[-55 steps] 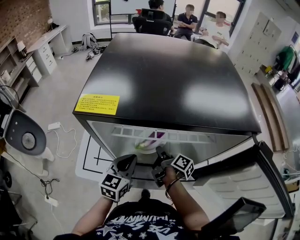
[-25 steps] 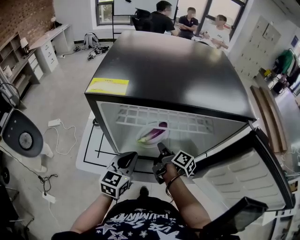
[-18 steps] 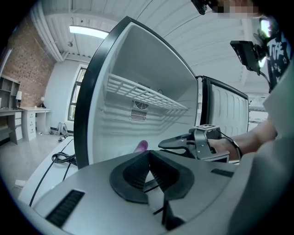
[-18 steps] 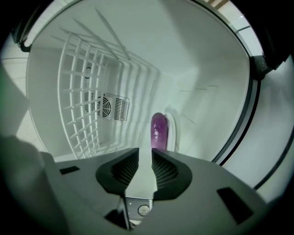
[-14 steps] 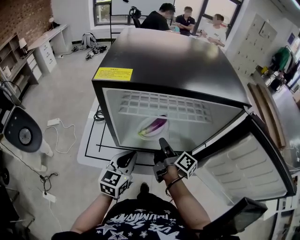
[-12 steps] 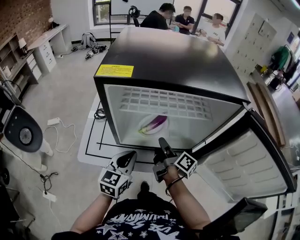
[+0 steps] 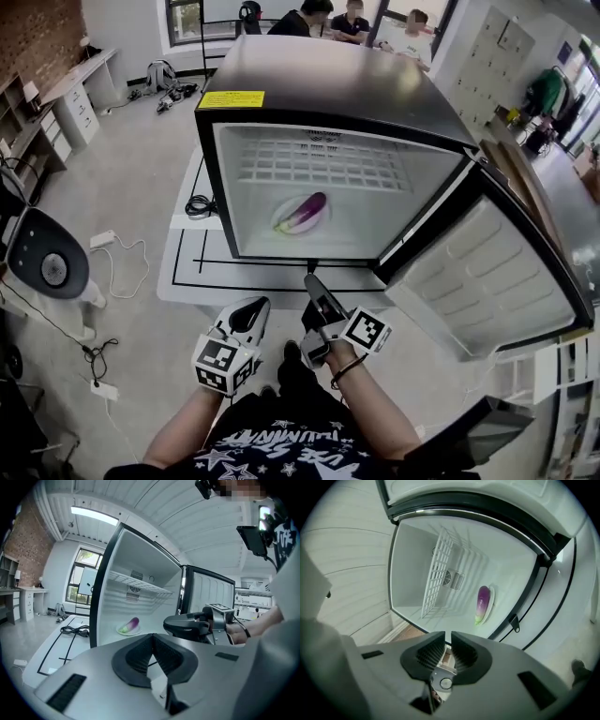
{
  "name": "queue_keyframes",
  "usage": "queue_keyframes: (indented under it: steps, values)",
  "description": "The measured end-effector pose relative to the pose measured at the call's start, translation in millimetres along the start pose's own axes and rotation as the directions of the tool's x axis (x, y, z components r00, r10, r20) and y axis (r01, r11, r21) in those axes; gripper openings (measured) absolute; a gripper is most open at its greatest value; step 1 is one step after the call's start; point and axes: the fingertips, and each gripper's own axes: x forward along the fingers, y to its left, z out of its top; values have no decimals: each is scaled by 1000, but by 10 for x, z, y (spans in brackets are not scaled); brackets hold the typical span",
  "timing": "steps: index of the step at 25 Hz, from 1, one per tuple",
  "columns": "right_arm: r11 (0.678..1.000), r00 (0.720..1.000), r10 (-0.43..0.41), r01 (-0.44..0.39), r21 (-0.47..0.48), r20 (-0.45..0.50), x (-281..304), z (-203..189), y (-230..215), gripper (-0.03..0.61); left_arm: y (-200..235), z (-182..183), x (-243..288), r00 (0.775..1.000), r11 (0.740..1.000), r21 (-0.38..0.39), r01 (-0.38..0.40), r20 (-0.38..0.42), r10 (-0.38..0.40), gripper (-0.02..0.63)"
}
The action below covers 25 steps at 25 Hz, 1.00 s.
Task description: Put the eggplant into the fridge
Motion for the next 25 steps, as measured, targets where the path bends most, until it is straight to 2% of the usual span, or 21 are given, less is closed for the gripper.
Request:
queue_keyframes:
  steps: [6,7,10,15,18,25]
  values:
    - [1000,1000,-8,8,-18,-7,-350,-283,99,38,-199,-115,-139,999,999,-13,45,0,-45,9]
    - [999,1000,-21,21,-36,-16,-413,-328,97,14,-216,-123,-147,999,999,-17,46,3,-46,9]
    - [991,998,-58,53,-125,-40,-570,-420,111,8,-272,-133,-152,998,998,-27,57,7,-57,9]
    - [939,992,-119,97,-329,-47,-750,-476,171,8,-369,-214,-125,997,997,-24,79,-9,-80,9]
    - [910,989,-129,89,-406,-71,-827,-532,194,8,-428,-300,-110,997,996,-47,73,-20,-74,9]
    - [917,994,-65,24,-398,-91,-1176,-570,279,8,-769,-387,-217,998,998,-44,51,-34,-53,9]
